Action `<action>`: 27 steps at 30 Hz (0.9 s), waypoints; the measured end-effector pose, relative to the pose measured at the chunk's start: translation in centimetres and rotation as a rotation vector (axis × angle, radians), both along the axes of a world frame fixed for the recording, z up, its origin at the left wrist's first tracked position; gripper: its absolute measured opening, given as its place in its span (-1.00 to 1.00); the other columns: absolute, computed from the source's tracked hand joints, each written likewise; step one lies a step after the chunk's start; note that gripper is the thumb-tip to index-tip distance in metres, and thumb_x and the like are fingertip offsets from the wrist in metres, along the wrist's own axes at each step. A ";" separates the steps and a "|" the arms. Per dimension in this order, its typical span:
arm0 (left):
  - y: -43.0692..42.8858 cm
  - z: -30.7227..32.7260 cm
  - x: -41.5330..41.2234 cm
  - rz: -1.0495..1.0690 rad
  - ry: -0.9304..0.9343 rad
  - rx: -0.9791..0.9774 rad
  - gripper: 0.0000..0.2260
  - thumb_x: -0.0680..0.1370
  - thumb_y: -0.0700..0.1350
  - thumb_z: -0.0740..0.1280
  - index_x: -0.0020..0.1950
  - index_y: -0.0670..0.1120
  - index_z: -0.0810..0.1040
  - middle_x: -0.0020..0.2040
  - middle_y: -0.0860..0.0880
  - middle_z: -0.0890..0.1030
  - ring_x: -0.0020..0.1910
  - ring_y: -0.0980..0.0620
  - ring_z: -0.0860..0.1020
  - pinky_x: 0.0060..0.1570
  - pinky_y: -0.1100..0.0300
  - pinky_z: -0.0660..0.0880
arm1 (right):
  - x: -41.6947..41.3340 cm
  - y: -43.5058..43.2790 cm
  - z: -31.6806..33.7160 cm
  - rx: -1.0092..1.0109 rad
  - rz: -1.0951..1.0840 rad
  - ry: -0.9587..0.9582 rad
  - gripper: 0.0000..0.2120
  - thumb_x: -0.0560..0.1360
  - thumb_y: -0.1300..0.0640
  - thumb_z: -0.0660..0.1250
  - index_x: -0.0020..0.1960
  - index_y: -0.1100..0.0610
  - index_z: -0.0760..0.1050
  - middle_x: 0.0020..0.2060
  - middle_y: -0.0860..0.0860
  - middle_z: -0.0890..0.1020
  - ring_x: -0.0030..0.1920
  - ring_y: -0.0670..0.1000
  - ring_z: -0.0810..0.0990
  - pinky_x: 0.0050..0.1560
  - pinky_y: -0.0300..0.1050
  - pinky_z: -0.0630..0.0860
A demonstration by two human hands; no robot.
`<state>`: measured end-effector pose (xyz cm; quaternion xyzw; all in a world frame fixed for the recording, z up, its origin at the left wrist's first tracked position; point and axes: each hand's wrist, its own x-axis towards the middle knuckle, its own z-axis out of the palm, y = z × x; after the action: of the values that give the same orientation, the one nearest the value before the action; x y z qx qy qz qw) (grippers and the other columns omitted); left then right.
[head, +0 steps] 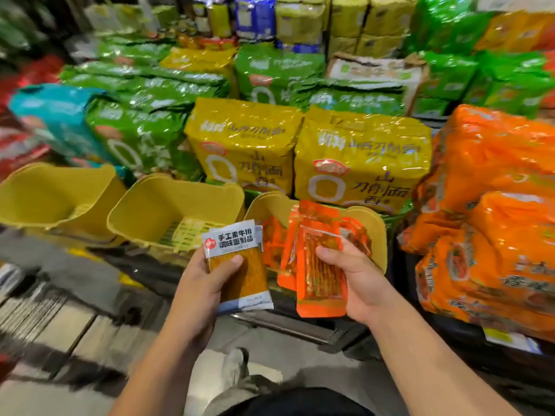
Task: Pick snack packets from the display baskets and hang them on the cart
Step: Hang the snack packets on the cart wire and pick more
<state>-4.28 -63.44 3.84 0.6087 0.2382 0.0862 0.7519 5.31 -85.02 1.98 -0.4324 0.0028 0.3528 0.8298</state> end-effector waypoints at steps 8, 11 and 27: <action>2.4 -1.5 -6.7 0.283 0.090 -0.023 -0.68 0.54 -0.21 0.45 0.28 -0.05 0.58 0.14 -0.12 0.71 0.17 -0.22 0.65 0.21 -0.24 0.55 | -2.0 5.1 -0.3 -0.175 0.259 -0.159 -0.15 0.28 0.28 0.51 0.48 -0.11 0.28 0.16 0.12 0.68 0.14 0.22 0.68 0.01 0.19 0.64; 3.8 -1.8 -9.2 0.382 0.126 -0.028 -0.72 0.58 -0.27 0.37 0.27 -0.08 0.57 0.14 -0.15 0.71 0.13 -0.19 0.66 0.18 -0.16 0.58 | -2.9 8.4 -0.7 -0.146 0.355 -0.195 -0.10 0.27 0.34 0.49 0.45 -0.26 0.29 0.18 0.08 0.68 0.17 0.19 0.66 0.03 0.22 0.63; 21.7 -2.1 -24.9 0.809 0.199 -0.061 -0.69 0.57 -0.19 0.41 0.31 -0.03 0.57 0.12 -0.03 0.71 0.13 -0.11 0.66 0.23 -0.17 0.56 | -12.6 34.3 -1.0 -0.255 0.742 -0.249 -0.31 0.22 0.22 0.58 0.29 -0.01 0.42 0.06 0.17 0.64 -0.08 0.14 0.70 -0.16 0.08 0.64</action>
<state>-29.14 -41.77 1.79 0.4486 0.5321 0.3084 0.6484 -7.33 -50.76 1.02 -0.5430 -0.2102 0.5698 0.5799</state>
